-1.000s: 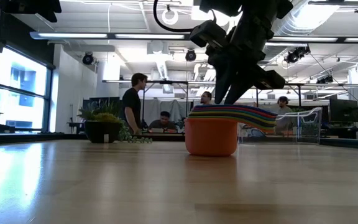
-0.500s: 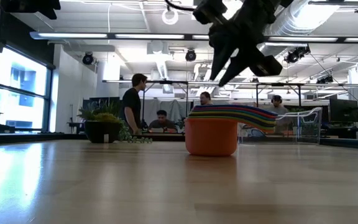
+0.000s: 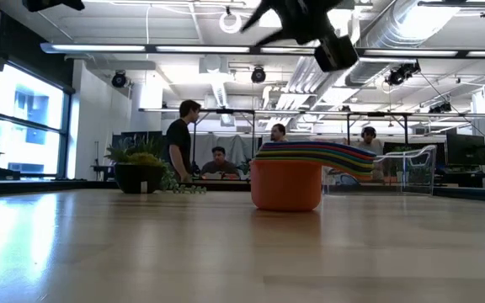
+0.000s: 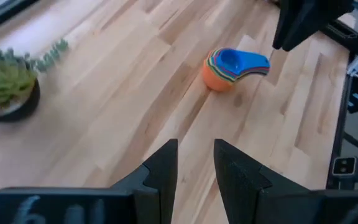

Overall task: Nest measuring cups in basket
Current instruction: Put the stacked measuring cups into the transparent bin

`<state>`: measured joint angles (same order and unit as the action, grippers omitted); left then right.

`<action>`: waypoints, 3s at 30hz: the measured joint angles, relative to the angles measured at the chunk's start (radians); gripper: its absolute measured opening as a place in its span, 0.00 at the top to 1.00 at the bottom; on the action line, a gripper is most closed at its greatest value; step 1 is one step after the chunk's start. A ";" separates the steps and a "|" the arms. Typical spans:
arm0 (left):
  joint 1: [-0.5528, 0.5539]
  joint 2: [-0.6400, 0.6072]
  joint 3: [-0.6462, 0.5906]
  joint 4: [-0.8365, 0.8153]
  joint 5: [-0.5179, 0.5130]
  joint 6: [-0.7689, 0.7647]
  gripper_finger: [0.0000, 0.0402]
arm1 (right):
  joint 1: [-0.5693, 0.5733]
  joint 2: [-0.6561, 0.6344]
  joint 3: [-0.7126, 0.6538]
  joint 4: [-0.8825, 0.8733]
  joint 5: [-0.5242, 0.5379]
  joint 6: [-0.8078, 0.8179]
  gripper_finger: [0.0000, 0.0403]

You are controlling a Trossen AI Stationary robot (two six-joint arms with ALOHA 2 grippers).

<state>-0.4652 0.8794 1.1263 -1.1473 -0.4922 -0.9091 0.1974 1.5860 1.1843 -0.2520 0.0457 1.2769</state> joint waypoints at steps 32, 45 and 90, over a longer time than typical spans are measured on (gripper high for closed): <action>0.000 -0.874 -0.877 0.911 0.010 0.668 0.84 | 0.106 0.000 0.000 0.160 0.165 0.087 0.80; 0.001 -0.875 -1.072 1.074 0.186 0.678 0.84 | 0.106 0.000 0.000 0.152 0.142 0.088 0.80; 0.002 -0.843 -1.093 1.131 0.280 0.667 0.84 | 0.101 0.008 0.585 -0.739 0.315 -0.333 0.80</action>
<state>-0.4633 0.0364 0.0334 -0.0158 -0.2119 -0.2417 0.2988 1.5945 1.7698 -0.9909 0.3609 0.9442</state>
